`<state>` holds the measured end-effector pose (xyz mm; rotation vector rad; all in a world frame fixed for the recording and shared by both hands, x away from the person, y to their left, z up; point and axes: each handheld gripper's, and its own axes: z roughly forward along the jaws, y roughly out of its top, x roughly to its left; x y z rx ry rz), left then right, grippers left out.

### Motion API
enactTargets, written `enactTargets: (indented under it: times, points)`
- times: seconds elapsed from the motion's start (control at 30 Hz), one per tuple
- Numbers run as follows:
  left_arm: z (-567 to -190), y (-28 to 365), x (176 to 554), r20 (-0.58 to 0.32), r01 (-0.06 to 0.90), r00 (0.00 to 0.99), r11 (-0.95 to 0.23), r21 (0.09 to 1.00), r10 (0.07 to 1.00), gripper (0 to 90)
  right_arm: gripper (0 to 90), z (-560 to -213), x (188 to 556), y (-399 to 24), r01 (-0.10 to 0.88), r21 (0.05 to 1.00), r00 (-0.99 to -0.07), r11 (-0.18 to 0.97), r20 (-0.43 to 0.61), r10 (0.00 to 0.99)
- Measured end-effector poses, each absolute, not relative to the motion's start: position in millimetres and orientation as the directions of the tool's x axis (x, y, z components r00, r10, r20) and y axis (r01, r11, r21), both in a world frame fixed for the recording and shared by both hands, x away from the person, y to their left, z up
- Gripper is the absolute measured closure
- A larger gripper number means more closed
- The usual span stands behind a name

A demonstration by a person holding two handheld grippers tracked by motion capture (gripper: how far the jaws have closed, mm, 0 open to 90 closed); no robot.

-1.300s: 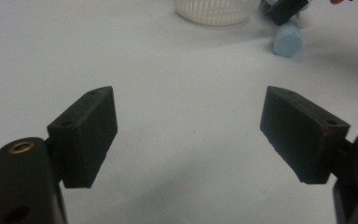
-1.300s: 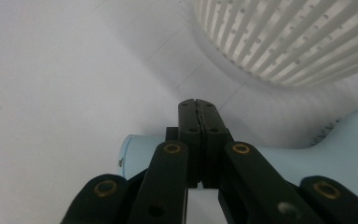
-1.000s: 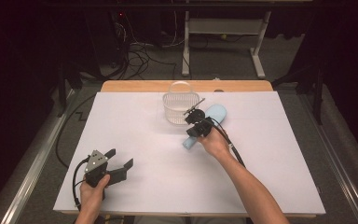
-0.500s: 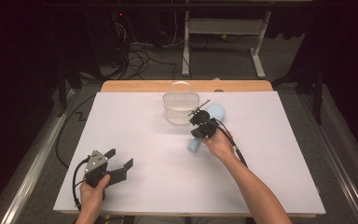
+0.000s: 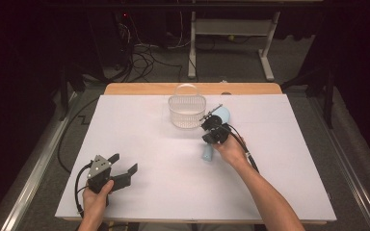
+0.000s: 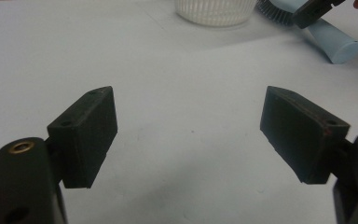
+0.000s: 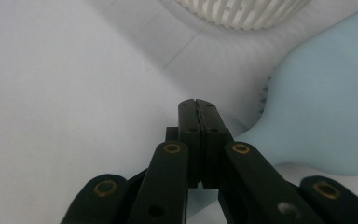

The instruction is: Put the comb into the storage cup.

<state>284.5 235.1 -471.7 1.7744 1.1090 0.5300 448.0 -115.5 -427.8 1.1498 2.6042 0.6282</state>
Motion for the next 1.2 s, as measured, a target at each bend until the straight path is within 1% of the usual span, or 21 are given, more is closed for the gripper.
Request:
enactTargets:
  times: [1.2]
  points:
    - [-471.5, 234.7, 284.3, -0.111, 0.452, 0.493, -0.145, 0.880, 0.863, 19.7, 90.0, -430.7, 445.3, -141.8, 0.672, 0.468, -0.628, 0.574, -0.050, 0.777]
